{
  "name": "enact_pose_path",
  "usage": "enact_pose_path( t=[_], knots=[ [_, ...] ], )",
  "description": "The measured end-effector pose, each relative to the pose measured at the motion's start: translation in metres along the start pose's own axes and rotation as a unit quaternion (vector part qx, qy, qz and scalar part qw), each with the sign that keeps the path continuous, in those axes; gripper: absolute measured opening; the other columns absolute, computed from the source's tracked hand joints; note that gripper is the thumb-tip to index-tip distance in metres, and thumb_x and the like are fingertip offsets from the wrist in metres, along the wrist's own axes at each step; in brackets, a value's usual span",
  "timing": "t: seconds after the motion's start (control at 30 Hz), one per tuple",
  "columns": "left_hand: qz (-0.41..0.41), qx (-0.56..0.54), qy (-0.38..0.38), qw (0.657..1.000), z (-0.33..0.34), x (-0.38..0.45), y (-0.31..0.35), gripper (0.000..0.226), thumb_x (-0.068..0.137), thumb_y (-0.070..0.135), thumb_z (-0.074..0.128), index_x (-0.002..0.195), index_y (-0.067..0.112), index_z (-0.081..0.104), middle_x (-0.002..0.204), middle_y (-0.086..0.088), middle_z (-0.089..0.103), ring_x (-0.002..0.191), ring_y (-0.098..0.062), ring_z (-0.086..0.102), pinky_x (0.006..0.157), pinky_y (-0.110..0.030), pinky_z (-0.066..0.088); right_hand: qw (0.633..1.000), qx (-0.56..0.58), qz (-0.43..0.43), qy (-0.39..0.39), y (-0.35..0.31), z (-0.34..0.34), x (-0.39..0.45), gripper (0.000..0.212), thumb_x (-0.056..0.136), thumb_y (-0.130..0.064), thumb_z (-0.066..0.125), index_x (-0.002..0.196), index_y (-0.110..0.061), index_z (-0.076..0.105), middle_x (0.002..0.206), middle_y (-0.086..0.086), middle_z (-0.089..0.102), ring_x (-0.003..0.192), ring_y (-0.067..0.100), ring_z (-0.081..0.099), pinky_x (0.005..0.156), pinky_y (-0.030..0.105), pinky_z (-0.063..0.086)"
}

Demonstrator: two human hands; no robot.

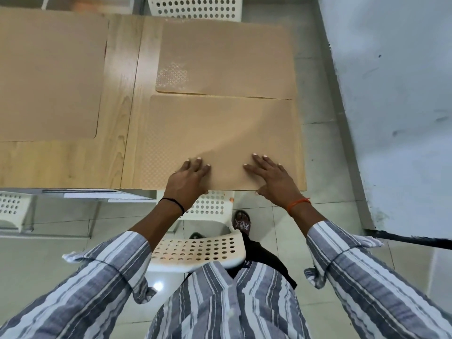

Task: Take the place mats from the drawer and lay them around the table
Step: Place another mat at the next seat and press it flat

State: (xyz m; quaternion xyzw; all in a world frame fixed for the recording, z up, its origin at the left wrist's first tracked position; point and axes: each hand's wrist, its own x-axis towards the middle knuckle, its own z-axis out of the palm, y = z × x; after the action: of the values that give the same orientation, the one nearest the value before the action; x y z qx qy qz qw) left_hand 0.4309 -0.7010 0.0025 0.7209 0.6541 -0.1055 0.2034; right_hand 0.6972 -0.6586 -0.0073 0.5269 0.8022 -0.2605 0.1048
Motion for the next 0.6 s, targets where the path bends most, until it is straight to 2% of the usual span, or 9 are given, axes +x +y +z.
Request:
enact_pose_path(
  t=[0.13, 0.27, 0.6],
  knots=[
    [0.003, -0.003, -0.009, 1.000, -0.0037, 0.0023, -0.0016, 0.077, 0.082, 0.044, 0.070, 0.149, 0.031, 0.034, 0.160, 0.003, 0.024, 0.146, -0.027, 0.025, 0.101, -0.042, 0.044, 0.999, 0.038, 0.011, -0.003, -0.0011, -0.0001, -0.0001, 0.083, 0.083, -0.030, 0.074, 0.151, -0.040, 0.028, 0.165, -0.011, 0.004, 0.153, 0.017, 0.003, 0.122, 0.050, 0.013],
    [0.002, -0.001, -0.019, 1.000, -0.0075, 0.0053, -0.0013, 0.079, 0.081, 0.046, 0.071, 0.149, 0.032, 0.033, 0.160, 0.004, 0.023, 0.146, -0.027, 0.024, 0.102, -0.043, 0.043, 1.000, 0.019, 0.017, 0.006, -0.0023, 0.0009, 0.0013, 0.073, 0.089, -0.041, 0.065, 0.151, -0.040, 0.028, 0.165, -0.010, 0.004, 0.153, 0.020, 0.003, 0.119, 0.057, 0.015],
    [0.003, 0.006, -0.016, 1.000, -0.0090, 0.0065, 0.0009, 0.080, 0.078, 0.050, 0.071, 0.147, 0.030, 0.037, 0.159, 0.003, 0.026, 0.145, -0.027, 0.027, 0.098, -0.044, 0.046, 0.999, 0.026, 0.025, 0.009, -0.0036, 0.0011, -0.0002, 0.071, 0.088, -0.038, 0.066, 0.150, -0.041, 0.031, 0.165, -0.011, 0.006, 0.153, 0.020, 0.004, 0.115, 0.061, 0.017]
  ],
)
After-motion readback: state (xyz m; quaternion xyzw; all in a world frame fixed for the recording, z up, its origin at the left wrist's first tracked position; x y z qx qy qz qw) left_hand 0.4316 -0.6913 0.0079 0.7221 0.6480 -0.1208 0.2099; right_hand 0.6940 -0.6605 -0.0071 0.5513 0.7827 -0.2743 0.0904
